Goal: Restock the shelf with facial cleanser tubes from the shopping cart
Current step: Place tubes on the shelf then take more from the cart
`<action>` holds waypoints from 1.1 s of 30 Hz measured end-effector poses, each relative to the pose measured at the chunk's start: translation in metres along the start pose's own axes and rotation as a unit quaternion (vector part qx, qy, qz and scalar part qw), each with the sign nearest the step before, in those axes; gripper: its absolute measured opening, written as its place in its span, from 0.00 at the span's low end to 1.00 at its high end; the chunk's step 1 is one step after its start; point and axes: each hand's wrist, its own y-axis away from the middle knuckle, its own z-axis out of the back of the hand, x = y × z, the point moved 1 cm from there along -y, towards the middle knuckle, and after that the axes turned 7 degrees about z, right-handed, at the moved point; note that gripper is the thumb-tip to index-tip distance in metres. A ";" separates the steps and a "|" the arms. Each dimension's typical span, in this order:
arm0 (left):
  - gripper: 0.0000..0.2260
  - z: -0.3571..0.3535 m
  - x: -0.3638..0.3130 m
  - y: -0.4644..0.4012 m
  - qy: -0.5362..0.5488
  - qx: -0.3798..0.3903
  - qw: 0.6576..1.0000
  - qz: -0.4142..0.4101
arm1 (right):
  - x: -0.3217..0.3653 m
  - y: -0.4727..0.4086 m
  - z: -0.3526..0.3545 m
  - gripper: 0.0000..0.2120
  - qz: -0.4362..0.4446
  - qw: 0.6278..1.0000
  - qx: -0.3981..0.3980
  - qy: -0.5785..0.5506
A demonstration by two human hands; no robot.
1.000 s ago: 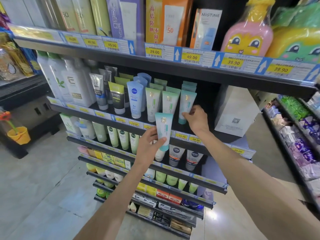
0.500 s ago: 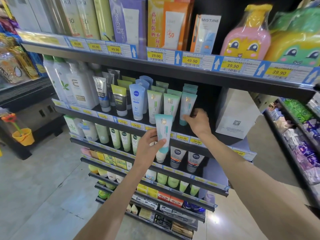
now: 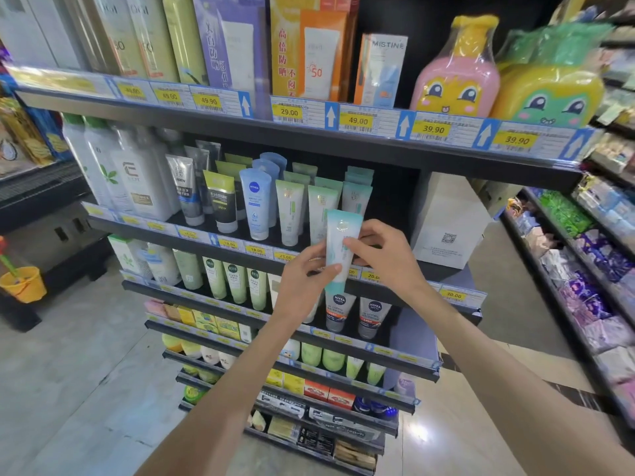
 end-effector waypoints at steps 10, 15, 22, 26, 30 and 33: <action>0.22 0.047 0.047 -0.022 -0.434 -0.130 0.878 -0.155 | 0.001 -0.031 0.018 0.05 0.033 0.990 -0.134 -0.011; 0.23 0.051 0.054 -0.022 -0.464 -0.117 0.861 -0.173 | -0.028 -0.036 0.003 0.05 0.017 0.992 -0.100 0.075; 0.24 0.052 0.058 -0.022 -0.449 -0.101 0.873 -0.162 | -0.033 -0.036 -0.001 0.12 0.002 0.989 -0.084 0.122; 0.24 0.051 0.059 -0.021 -0.433 -0.101 0.881 -0.160 | -0.044 -0.033 -0.008 0.15 -0.035 0.988 -0.070 0.134; 0.24 0.053 0.058 -0.020 -0.436 -0.102 0.880 -0.162 | -0.044 -0.038 -0.012 0.14 -0.032 0.987 -0.081 0.137; 0.25 0.053 0.059 -0.019 -0.446 -0.100 0.875 -0.159 | -0.045 -0.040 -0.015 0.13 -0.028 0.985 -0.085 0.149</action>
